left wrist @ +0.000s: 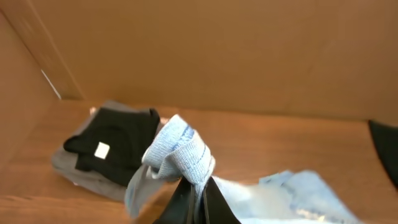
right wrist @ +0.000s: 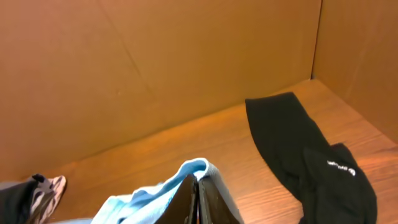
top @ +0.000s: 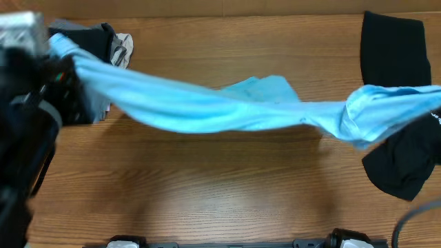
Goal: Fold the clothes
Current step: 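Lift the T-shirt with both grippers and stretch it apart in the air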
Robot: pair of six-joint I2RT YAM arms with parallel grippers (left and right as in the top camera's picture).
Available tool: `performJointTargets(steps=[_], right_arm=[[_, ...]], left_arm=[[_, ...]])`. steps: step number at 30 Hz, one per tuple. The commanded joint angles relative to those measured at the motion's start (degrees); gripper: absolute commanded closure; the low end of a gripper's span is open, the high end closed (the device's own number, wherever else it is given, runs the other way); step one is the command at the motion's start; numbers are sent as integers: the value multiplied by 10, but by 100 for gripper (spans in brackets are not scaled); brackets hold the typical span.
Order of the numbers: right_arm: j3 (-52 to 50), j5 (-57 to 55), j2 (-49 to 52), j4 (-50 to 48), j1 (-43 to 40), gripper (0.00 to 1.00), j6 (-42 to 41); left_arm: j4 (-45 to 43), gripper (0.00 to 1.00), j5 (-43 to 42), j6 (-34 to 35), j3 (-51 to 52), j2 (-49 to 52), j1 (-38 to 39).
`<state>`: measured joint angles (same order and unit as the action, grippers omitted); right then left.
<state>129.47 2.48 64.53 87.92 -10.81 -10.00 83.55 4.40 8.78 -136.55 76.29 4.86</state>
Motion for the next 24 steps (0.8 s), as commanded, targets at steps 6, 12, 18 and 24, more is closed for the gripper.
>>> performJointTargets(steps=[6,12,18,24], right_arm=[[96,-16,-2,40,-3,96,11],[210,-27,-2,85,-3,96,10],[320,-27,-13,91,8,96,9],[375,-27,-14,91,35,96,9]], left_arm=[[-11,96,-6,-11,-5,-36,0],[-19,96,-7,-11,-5,-66,0],[-19,96,-15,-11,-30,-110,0],[5,96,-12,-11,-61,-133,0]])
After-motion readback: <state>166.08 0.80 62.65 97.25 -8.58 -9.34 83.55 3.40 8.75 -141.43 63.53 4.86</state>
